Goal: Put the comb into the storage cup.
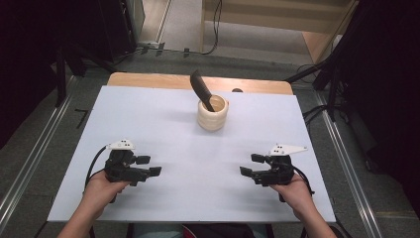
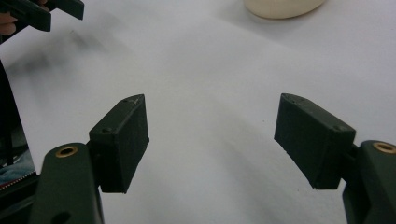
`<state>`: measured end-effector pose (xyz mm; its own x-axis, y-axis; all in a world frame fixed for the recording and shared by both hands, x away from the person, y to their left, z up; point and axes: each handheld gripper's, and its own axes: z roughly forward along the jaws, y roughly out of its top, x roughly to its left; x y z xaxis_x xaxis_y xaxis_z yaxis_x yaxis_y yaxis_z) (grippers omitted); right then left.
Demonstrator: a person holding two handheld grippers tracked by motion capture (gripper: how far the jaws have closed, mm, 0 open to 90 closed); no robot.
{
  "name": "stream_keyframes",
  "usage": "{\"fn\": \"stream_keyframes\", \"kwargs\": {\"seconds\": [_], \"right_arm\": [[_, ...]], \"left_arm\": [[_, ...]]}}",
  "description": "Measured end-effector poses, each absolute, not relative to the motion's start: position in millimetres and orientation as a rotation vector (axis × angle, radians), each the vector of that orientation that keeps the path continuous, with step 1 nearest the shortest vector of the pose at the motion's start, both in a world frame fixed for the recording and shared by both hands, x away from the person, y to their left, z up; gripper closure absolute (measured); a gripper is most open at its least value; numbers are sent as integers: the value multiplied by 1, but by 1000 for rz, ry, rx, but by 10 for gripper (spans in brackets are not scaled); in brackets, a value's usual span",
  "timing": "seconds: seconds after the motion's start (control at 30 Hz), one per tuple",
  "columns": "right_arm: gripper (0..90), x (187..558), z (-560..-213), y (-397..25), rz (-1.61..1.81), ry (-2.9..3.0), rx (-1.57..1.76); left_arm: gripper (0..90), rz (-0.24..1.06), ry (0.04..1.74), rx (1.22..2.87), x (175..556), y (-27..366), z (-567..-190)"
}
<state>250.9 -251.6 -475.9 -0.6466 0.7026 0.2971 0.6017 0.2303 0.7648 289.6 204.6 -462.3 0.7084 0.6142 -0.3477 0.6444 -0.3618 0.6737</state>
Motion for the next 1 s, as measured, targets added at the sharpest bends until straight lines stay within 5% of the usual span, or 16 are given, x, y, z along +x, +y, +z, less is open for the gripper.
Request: {"fn": "stream_keyframes", "kwargs": {"seconds": [1.0], "right_arm": [[241,250,-482,-265,1366,2368,1299]], "left_arm": [[294,-52,956,2068,290,205,-463]]}}
